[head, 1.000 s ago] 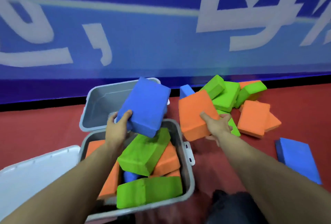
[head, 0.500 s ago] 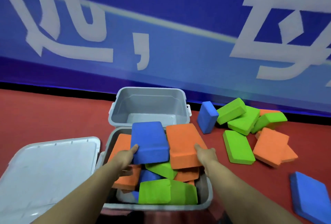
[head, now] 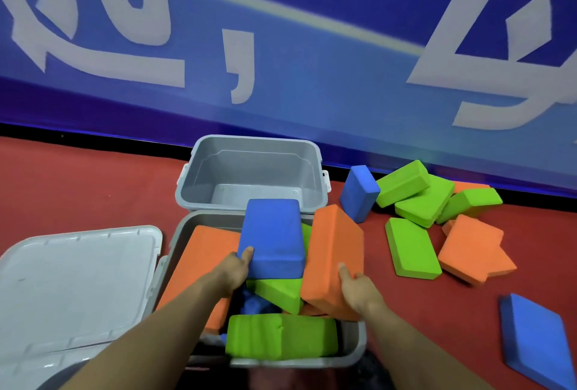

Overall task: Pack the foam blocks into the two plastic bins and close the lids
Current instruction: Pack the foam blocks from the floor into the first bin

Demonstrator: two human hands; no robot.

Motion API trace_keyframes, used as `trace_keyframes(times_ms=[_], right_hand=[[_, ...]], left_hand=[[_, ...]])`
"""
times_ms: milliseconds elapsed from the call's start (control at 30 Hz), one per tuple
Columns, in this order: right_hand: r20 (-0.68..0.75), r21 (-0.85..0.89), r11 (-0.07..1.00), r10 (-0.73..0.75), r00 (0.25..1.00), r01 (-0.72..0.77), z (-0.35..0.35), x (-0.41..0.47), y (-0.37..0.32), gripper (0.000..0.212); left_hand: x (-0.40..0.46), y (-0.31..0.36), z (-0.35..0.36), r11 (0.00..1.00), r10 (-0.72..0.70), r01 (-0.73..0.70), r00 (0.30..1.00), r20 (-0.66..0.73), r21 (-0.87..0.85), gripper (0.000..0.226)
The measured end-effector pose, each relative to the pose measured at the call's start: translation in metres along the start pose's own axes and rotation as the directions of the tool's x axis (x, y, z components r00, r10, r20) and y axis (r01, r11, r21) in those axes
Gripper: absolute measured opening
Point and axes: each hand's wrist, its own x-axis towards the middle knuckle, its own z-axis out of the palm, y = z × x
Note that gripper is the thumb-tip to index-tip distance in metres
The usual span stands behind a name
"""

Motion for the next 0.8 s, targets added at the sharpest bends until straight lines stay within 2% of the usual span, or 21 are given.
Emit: trace_keyframes(times_ms=[100,200,300,367,467,567,633,800], right_hand=[[-0.009,-0.006,1.0,0.019,1.0,-0.019,0.0,-0.001,-0.004,0.08],[-0.123,-0.005,1.0,-0.007,0.992,0.007,0.0,-0.009,-0.007,0.072],[-0.241,-0.006,0.993,-0.12,0.963,0.122,-0.004,-0.022,-0.015,0.062],[-0.283,-0.054,0.969,-0.245,0.927,0.24,-0.004,-0.033,-0.024,0.062],[-0.235,-0.109,0.893,-0.451,0.861,0.437,0.007,-0.051,-0.042,0.061],[-0.16,-0.225,0.797,-0.598,0.786,0.56,0.025,-0.068,-0.055,0.064],[-0.118,-0.295,0.736,-0.661,0.741,0.609,0.033,-0.078,-0.06,0.065],[0.004,-0.322,0.636,-0.739,0.673,0.701,0.05,-0.093,-0.078,0.068]], left_hand=[[0.004,-0.003,0.004,0.998,-0.001,0.001,1.0,-0.008,-0.059,0.059],[0.003,-0.003,0.003,0.997,0.006,-0.01,0.999,-0.049,-0.075,0.062],[-0.002,-0.006,-0.004,1.0,0.03,-0.031,0.994,-0.105,-0.005,0.073],[-0.012,-0.009,-0.012,0.999,0.049,-0.047,0.989,-0.141,0.019,0.074],[-0.031,-0.015,-0.029,0.997,0.061,-0.05,0.98,-0.191,0.063,0.07],[-0.048,-0.027,-0.051,0.995,0.063,-0.044,0.971,-0.232,0.086,0.069],[-0.054,-0.038,-0.069,0.995,0.067,-0.045,0.965,-0.253,0.093,0.071],[-0.058,-0.067,-0.102,0.997,0.032,-0.013,0.964,-0.265,0.071,0.073]])
